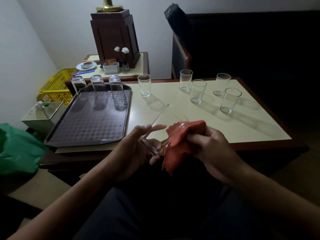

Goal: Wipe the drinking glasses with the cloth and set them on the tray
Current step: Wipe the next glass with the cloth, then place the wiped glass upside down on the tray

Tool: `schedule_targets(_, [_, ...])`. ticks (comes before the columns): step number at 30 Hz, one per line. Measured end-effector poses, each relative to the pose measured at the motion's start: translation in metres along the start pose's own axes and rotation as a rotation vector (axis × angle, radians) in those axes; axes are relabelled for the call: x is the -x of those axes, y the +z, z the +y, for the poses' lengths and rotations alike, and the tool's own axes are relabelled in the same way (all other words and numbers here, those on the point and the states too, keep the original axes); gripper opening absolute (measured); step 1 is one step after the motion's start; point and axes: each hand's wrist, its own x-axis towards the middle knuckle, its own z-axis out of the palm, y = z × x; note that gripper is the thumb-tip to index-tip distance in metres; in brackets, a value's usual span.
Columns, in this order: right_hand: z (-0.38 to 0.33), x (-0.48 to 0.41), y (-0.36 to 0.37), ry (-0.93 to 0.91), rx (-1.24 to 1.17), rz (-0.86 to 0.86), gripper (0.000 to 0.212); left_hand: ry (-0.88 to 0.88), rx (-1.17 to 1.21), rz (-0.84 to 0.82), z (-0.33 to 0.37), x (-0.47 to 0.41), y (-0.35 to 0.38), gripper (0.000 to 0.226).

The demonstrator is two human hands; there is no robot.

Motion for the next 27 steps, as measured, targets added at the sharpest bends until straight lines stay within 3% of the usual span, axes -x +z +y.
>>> schedule_targets(3, [-0.018, -0.005, -0.013, 0.204, -0.219, -0.203, 0.043, -0.055, -0.058, -0.099, 0.008, 0.002, -0.009, 0.046])
schedule_targets(5, [-0.024, -0.006, -0.018, 0.233, -0.221, -0.334, 0.048, -0.055, -0.158, -0.13, 0.011, 0.002, -0.018, 0.048])
schedule_targets(9, [-0.019, -0.01, -0.021, 0.01, 0.202, -0.425, 0.041, -0.069, -0.618, -0.03, 0.018, 0.005, -0.026, 0.055])
schedule_targets(12, [-0.017, -0.01, -0.02, -0.183, 0.503, -0.452, 0.035, -0.074, -0.607, 0.157, 0.017, 0.001, -0.031, 0.056])
schedule_targets(17, [-0.005, -0.024, -0.023, -0.214, 0.583, -0.267, 0.034, 0.108, -0.48, 0.518, 0.028, -0.016, -0.064, 0.056])
schedule_targets(23, [0.015, -0.072, -0.027, -0.216, 0.484, -0.006, 0.022, 0.359, -0.815, 0.835, 0.051, -0.064, -0.132, 0.058])
schedule_targets(27, [0.019, -0.1, -0.026, -0.231, 0.473, 0.087, 0.015, 0.357, -1.046, 0.93, 0.064, -0.102, -0.167, 0.06])
